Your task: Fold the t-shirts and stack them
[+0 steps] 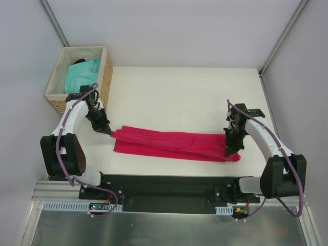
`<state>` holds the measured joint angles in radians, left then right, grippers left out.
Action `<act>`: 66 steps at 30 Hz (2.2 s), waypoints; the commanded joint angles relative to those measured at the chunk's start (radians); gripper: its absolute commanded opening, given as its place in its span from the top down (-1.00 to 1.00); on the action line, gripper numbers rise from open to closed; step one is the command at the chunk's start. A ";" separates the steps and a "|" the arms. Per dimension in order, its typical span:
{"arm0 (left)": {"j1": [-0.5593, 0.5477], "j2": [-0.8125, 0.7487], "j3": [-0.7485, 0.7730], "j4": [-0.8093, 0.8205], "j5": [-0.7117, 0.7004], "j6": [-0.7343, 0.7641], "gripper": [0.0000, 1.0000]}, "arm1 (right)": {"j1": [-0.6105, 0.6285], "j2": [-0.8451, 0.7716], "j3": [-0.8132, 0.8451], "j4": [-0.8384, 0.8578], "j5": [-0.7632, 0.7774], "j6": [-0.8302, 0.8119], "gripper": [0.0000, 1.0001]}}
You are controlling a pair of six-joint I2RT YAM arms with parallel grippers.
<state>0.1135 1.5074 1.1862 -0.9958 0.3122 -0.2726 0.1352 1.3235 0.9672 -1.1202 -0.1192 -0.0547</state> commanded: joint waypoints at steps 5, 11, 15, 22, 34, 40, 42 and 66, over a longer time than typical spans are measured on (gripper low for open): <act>0.012 -0.032 0.010 -0.032 -0.038 0.007 1.00 | 0.003 0.009 0.021 -0.066 0.113 0.013 0.98; 0.012 -0.035 0.018 -0.049 -0.030 0.019 1.00 | 0.003 0.017 0.018 -0.069 0.150 0.016 0.99; 0.012 -0.029 0.018 -0.053 -0.013 0.026 1.00 | 0.003 0.049 0.036 -0.047 0.144 0.018 0.99; 0.012 -0.056 -0.022 -0.058 -0.021 0.030 1.00 | 0.003 0.085 0.036 -0.033 0.128 0.015 0.99; 0.011 -0.050 0.027 -0.104 -0.047 0.044 0.68 | 0.007 0.155 0.108 -0.035 0.170 0.013 0.99; 0.012 -0.039 0.053 -0.118 -0.061 0.032 0.63 | 0.010 0.169 0.111 -0.038 0.147 0.033 0.98; 0.012 -0.049 0.058 -0.118 -0.080 0.027 0.62 | 0.012 0.152 0.105 -0.056 0.142 0.033 0.99; 0.015 -0.061 0.262 0.015 0.157 -0.057 0.48 | 0.018 0.013 0.275 -0.207 0.369 0.179 -0.08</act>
<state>0.1192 1.4895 1.4269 -1.0409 0.3294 -0.2905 0.1524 1.3708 1.1397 -1.2720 0.1516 0.0669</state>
